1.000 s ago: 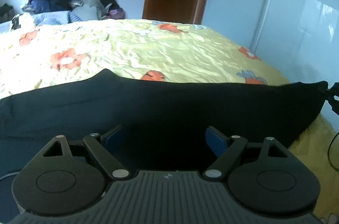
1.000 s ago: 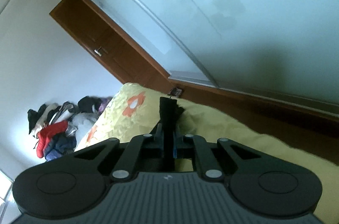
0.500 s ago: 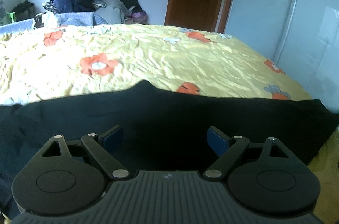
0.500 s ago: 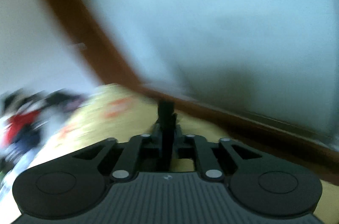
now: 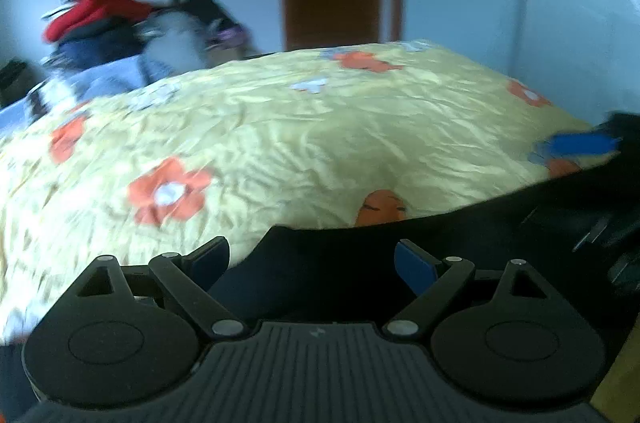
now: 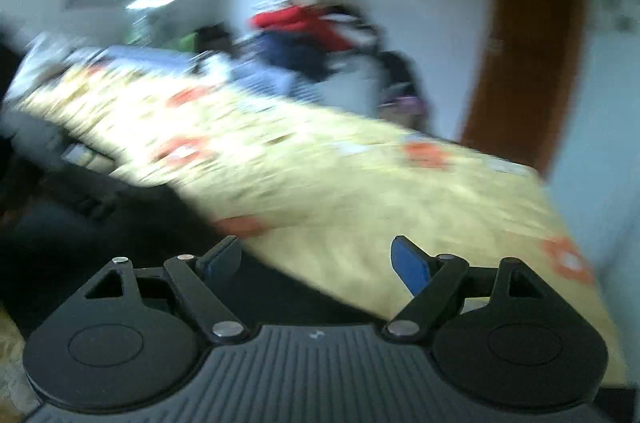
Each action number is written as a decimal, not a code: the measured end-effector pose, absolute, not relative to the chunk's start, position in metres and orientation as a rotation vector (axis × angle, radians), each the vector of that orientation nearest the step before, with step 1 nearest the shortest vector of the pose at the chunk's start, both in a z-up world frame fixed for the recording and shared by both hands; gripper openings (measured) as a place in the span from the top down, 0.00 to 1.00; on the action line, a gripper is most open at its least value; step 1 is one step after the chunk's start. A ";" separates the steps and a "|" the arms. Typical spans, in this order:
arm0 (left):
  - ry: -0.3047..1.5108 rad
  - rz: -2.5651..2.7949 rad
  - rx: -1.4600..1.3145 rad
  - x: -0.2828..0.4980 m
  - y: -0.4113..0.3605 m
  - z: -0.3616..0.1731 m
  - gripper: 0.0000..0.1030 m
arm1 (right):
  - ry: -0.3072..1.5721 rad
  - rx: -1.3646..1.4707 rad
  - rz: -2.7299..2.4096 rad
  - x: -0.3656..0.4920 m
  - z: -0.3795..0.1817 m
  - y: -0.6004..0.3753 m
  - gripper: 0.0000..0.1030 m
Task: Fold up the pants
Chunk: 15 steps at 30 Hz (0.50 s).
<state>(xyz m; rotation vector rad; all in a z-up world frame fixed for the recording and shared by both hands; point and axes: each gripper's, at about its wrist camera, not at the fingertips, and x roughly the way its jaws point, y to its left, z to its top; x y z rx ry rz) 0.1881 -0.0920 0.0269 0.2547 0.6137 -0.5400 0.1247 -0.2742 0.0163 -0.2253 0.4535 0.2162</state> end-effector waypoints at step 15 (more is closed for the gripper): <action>0.710 -0.579 0.242 0.199 -0.086 0.010 0.12 | 0.533 -0.224 0.457 0.167 0.010 -0.268 0.38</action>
